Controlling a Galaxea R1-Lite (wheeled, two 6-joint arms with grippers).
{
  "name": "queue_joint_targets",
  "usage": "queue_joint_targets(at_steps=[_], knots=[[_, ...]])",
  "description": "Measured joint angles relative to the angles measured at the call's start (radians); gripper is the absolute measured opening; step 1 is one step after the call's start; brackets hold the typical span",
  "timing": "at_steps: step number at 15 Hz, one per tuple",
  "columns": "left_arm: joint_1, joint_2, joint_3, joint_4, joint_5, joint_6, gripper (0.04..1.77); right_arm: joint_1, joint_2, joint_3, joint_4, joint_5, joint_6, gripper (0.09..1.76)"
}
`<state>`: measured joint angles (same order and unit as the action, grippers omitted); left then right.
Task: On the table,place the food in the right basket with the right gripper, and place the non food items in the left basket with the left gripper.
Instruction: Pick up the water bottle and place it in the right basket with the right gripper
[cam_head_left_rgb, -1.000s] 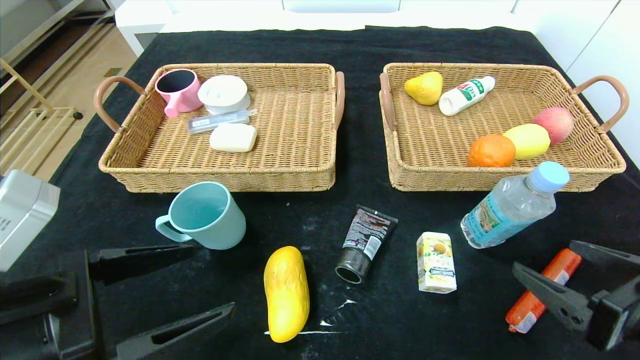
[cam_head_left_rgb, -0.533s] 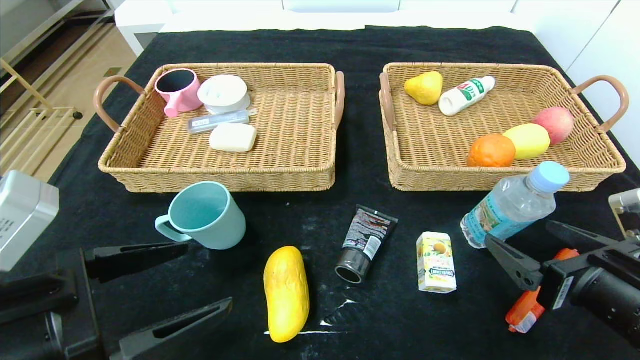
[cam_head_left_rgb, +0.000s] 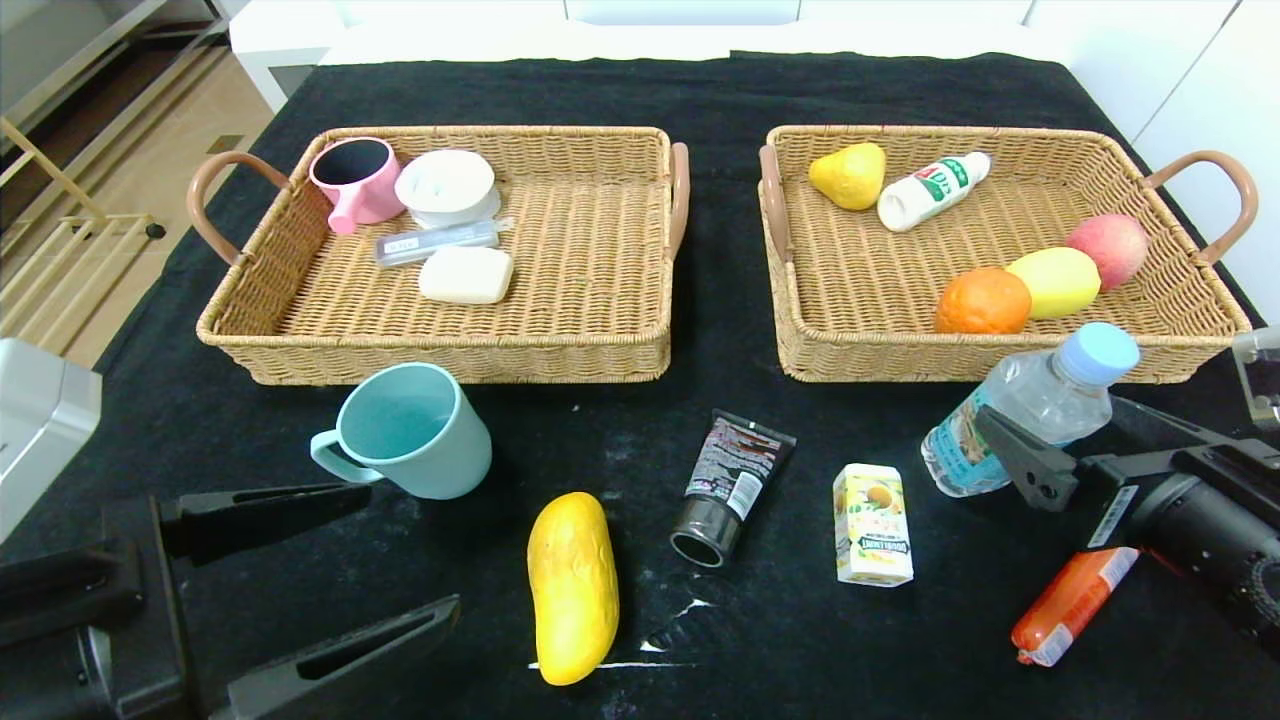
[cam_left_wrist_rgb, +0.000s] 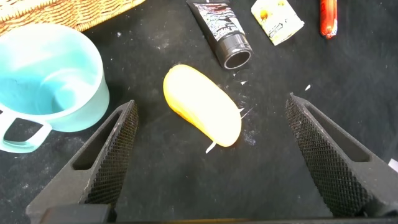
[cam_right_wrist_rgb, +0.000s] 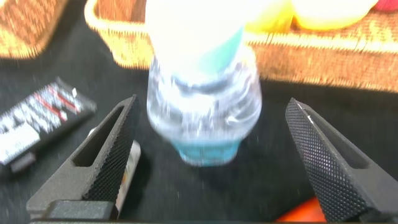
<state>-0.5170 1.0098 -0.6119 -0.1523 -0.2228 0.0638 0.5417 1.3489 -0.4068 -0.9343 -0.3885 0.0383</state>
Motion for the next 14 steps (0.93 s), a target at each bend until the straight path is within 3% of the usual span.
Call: queue_joint_targets(at_steps=[5,11,14], knots=[[-0.001,0.000,0.002,0.001,-0.001,0.000,1.72,-0.005,0.067,0.002,-0.111,-0.014,0.002,1.71],[-0.003,0.000,0.004,0.001,0.000,0.000,1.72,-0.011,0.094,-0.023,-0.115,-0.017,-0.005,1.71],[-0.003,0.000,0.005,0.000,0.000,0.000,1.72,-0.012,0.097,-0.029,-0.114,-0.013,-0.005,1.18]])
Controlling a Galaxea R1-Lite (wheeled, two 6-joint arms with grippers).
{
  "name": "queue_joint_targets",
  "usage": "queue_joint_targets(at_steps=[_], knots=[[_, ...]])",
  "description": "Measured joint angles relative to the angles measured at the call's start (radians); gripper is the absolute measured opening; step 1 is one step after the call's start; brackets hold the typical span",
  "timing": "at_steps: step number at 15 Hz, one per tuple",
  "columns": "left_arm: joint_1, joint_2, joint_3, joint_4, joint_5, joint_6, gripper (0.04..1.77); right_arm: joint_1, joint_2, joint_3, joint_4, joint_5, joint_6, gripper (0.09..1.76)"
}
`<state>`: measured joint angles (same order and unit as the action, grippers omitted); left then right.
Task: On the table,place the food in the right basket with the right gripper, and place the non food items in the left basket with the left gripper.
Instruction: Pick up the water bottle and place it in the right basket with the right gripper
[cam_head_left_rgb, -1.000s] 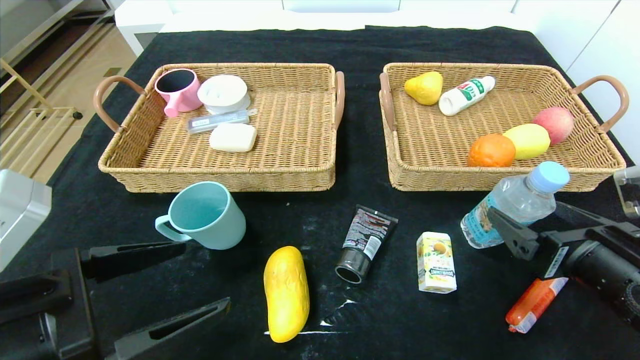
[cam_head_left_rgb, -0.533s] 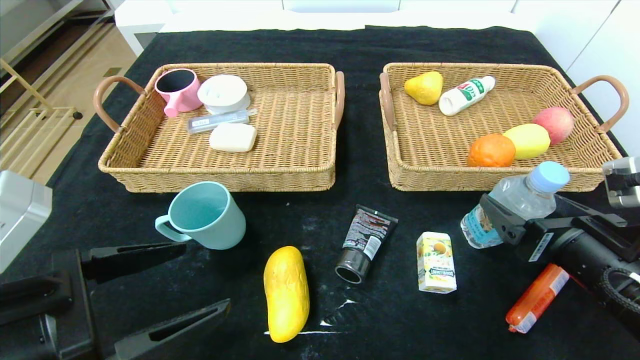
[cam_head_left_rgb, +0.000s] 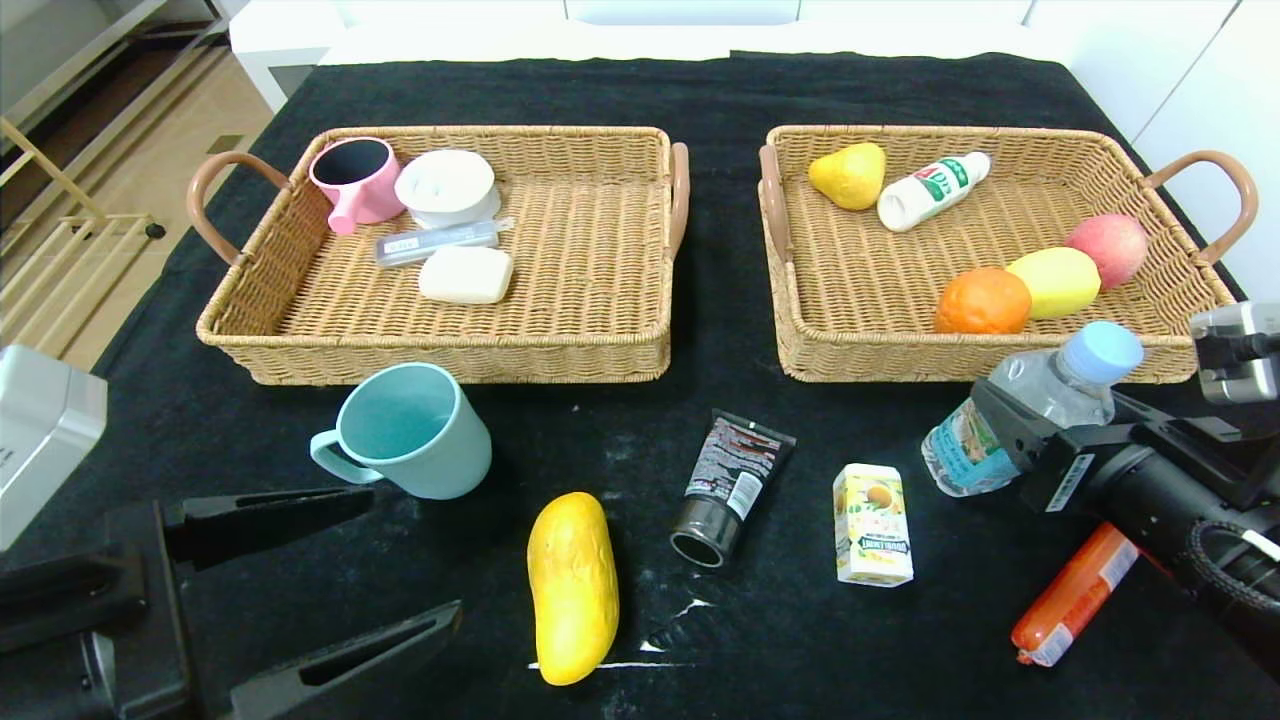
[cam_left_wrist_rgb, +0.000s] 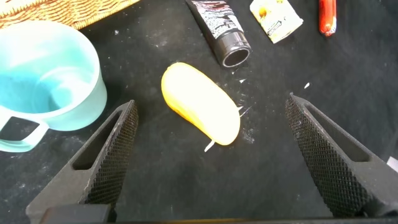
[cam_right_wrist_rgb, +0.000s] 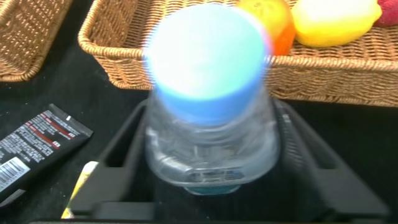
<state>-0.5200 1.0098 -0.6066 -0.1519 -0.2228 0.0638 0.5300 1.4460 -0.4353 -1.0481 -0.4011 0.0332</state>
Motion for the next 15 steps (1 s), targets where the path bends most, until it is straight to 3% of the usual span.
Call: queue_joint_targets(at_steps=[2,15], knots=[[0.002,-0.001,0.000,0.000,0.000,0.000,1.72,0.000,0.005,0.000,-0.003,0.001,0.000,1.05],[0.000,-0.002,0.008,0.000,-0.006,0.002,1.72,0.000,0.011,0.004,-0.001,0.008,-0.001,1.03]])
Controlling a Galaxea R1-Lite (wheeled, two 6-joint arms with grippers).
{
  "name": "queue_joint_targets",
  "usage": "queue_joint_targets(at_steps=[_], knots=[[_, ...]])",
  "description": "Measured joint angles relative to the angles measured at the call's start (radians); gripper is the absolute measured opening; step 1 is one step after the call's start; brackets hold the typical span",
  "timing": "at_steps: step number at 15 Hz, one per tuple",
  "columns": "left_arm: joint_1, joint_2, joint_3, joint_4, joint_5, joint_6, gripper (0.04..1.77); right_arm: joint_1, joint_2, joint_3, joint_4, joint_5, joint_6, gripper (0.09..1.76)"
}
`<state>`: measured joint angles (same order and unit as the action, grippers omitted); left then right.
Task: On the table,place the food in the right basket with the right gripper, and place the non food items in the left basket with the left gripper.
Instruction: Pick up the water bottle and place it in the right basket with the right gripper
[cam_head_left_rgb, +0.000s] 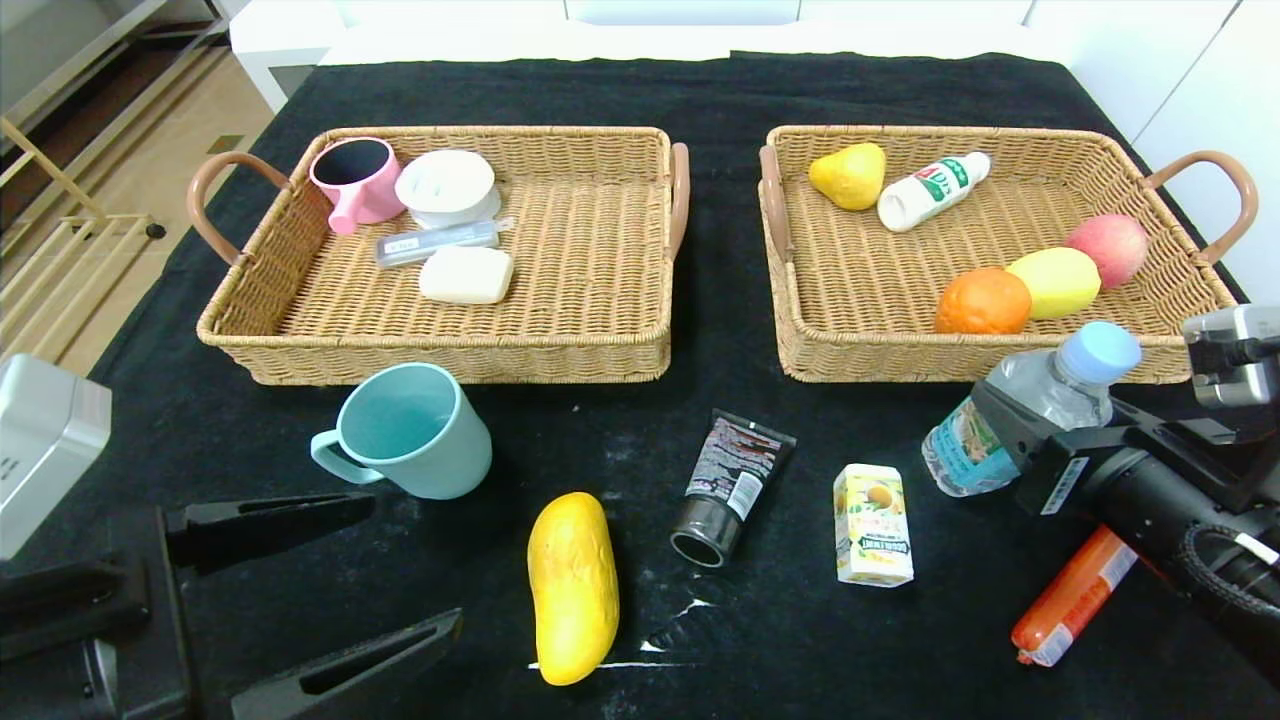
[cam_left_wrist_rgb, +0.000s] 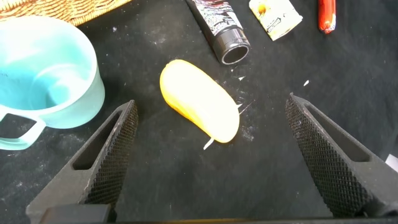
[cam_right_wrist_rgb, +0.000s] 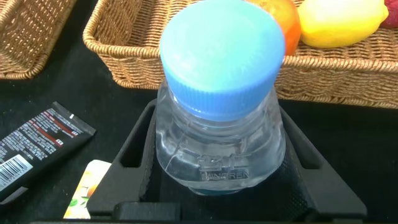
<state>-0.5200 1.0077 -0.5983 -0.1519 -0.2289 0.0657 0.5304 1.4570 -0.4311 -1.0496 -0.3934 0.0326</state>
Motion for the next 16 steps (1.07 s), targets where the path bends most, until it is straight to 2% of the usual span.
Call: queue_joint_targets(at_steps=[6,12,16], knots=[[0.000,-0.002,0.002,0.000,0.000,0.000,1.72,0.004,-0.039,-0.027,0.042,-0.001,-0.027,1.03],[0.000,0.001,0.004,0.000,0.001,0.000,1.72,0.007,-0.142,-0.131,0.264,0.000,-0.048,1.03],[0.000,0.001,0.003,0.000,0.001,0.000,1.72,0.013,-0.186,-0.247,0.385,0.001,-0.050,1.03]])
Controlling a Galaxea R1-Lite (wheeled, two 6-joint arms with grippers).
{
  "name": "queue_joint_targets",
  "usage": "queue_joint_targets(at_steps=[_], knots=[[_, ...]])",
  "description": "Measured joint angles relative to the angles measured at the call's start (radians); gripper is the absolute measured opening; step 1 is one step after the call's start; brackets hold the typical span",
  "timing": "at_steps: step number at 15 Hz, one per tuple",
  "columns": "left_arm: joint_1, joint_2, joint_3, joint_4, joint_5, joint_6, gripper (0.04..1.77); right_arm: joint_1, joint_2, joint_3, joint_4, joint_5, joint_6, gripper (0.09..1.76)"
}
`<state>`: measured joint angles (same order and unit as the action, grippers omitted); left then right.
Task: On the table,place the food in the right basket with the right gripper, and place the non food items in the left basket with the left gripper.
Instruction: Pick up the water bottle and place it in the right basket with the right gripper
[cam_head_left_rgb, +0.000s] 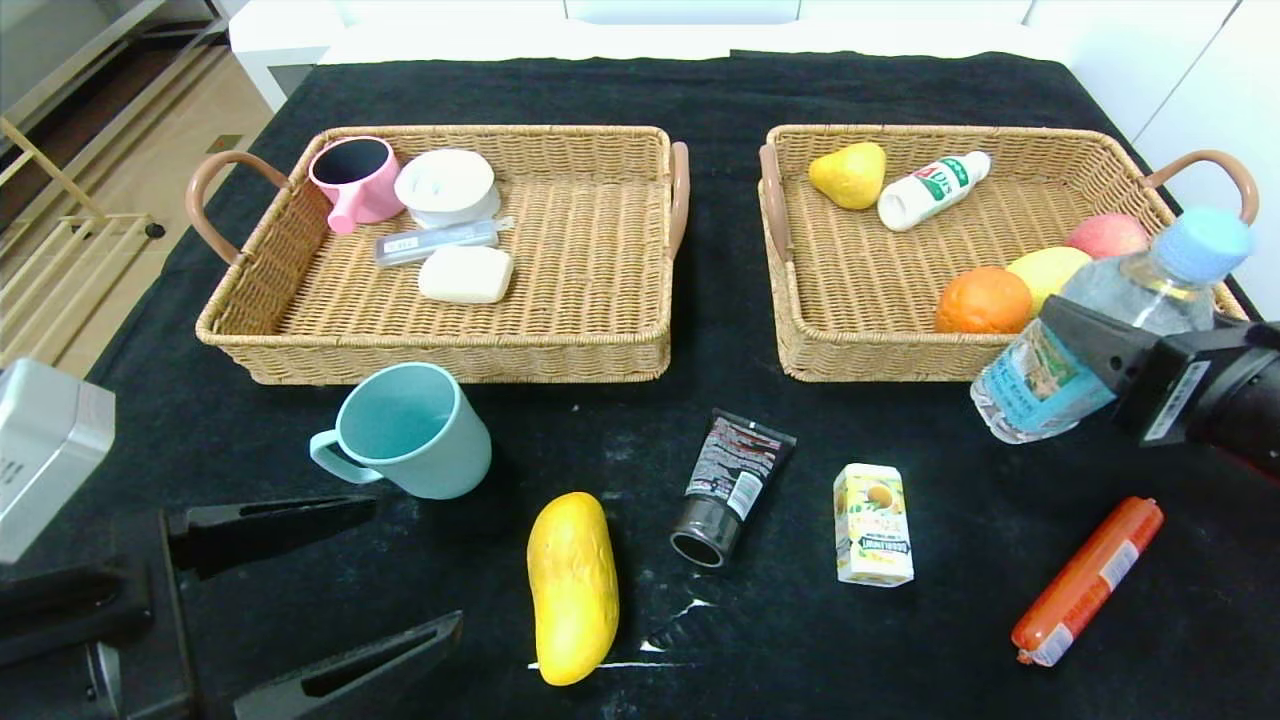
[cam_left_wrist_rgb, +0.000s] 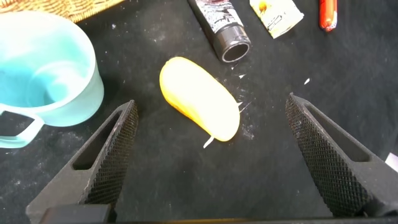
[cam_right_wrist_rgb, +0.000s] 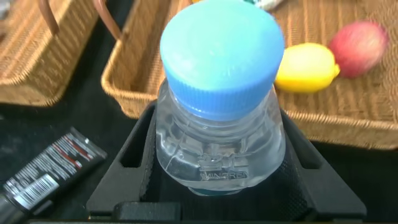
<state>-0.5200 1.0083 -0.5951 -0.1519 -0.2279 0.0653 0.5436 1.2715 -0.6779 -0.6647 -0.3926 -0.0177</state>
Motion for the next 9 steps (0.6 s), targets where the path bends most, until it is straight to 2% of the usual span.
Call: queue_joint_targets(at_steps=[4,9], knots=[[0.000,0.001,-0.001,0.000,0.000,0.000,1.72,0.004,0.008,-0.138,0.097,0.018,0.000,1.03],[0.000,0.006,0.000,0.000,0.002,0.001,1.72,0.004,0.131,-0.356,0.120,0.063,0.002,1.03]])
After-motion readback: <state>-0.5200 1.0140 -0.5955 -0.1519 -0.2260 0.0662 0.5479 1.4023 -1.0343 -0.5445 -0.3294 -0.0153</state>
